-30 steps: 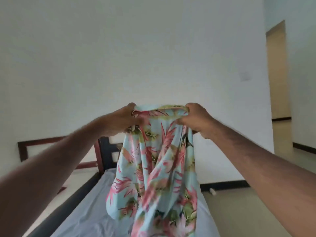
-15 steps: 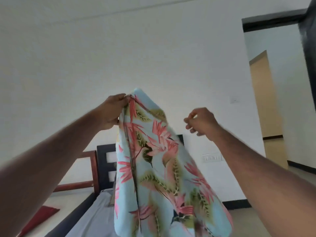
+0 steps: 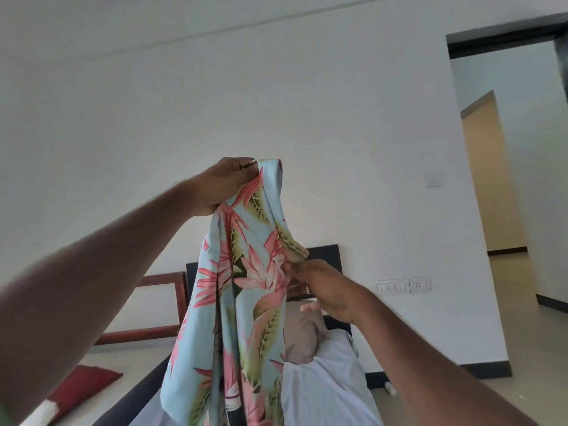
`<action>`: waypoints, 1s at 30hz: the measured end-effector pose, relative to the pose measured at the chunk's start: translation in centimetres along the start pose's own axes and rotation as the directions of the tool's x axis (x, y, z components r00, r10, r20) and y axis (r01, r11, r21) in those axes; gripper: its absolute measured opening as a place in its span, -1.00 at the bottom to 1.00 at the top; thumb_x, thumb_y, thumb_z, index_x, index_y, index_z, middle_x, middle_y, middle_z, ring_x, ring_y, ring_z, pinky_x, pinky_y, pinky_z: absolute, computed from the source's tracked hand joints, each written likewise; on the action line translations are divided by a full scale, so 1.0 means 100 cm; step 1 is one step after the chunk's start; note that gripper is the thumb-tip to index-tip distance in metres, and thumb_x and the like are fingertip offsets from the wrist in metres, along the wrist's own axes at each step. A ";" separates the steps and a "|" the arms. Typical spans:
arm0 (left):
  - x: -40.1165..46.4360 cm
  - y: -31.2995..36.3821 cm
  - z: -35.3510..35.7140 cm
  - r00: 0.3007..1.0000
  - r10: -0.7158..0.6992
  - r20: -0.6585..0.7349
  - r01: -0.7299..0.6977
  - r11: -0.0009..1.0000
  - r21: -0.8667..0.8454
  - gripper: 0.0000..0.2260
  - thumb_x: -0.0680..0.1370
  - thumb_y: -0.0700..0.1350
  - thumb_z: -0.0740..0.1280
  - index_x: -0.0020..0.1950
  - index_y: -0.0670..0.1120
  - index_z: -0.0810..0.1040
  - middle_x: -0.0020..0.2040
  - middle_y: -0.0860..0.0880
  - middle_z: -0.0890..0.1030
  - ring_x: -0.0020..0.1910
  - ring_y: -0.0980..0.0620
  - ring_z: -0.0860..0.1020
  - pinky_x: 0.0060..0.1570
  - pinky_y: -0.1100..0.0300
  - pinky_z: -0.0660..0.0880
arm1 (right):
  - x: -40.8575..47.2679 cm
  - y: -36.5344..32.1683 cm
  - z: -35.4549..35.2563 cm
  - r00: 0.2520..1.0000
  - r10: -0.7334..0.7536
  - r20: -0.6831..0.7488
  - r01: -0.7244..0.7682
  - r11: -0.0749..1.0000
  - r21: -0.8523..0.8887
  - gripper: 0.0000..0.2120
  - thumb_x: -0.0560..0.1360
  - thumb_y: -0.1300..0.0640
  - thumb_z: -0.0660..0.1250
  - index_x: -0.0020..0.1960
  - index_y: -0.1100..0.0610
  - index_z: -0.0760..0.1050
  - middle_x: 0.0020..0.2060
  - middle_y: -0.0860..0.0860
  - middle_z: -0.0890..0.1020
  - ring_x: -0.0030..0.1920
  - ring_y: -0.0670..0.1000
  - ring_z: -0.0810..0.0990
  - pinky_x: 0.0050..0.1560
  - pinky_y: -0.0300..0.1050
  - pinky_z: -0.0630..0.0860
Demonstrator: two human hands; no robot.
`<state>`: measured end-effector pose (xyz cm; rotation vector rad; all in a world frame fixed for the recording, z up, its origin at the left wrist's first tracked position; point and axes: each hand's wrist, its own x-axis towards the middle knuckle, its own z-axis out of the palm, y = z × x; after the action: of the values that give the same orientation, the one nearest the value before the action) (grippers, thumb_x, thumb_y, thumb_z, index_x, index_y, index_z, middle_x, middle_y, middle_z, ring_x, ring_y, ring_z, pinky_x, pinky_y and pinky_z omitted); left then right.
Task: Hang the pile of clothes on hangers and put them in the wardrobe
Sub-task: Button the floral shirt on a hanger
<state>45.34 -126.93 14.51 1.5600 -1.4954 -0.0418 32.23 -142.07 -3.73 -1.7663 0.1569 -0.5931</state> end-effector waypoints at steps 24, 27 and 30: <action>-0.019 -0.039 -0.064 0.963 -0.144 -0.227 0.173 0.978 0.114 -0.86 0.63 -0.09 0.36 -0.02 -0.11 0.67 -0.16 -0.10 0.69 -0.18 -0.10 0.66 -0.08 -0.06 0.61 | -0.001 -0.109 -0.090 0.880 -0.361 -0.309 0.042 0.707 -0.706 -0.72 0.65 -0.01 0.29 -0.18 0.06 0.60 -0.30 0.02 0.62 -0.19 0.11 0.65 -0.21 -0.04 0.62; -0.021 -0.040 -0.053 0.958 -0.190 -0.214 0.200 0.979 0.027 -0.80 0.69 -0.05 0.24 0.03 -0.08 0.63 -0.17 -0.05 0.67 -0.23 -0.07 0.64 -0.20 0.01 0.60 | -0.006 -0.123 -0.085 0.868 -0.327 -0.374 -0.144 0.555 -0.820 -0.75 0.66 -0.02 0.26 -0.02 0.10 0.61 -0.14 0.17 0.65 -0.14 0.22 0.68 -0.21 0.08 0.68; -0.011 -0.042 -0.028 0.899 -0.129 -0.418 0.150 0.989 0.019 -0.78 0.70 -0.09 0.17 -0.02 -0.08 0.57 -0.22 -0.04 0.56 -0.29 -0.05 0.54 -0.43 0.28 0.46 | -0.002 -0.126 -0.083 0.714 -0.510 -0.480 -0.200 0.508 -0.838 -0.82 0.61 0.13 0.30 0.12 0.14 0.64 0.04 0.22 0.66 0.07 0.28 0.62 -0.06 -0.08 0.47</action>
<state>49.88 -125.21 12.83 1.5940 -1.0544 0.2358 25.61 -145.62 9.34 -2.4407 0.9733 -1.5361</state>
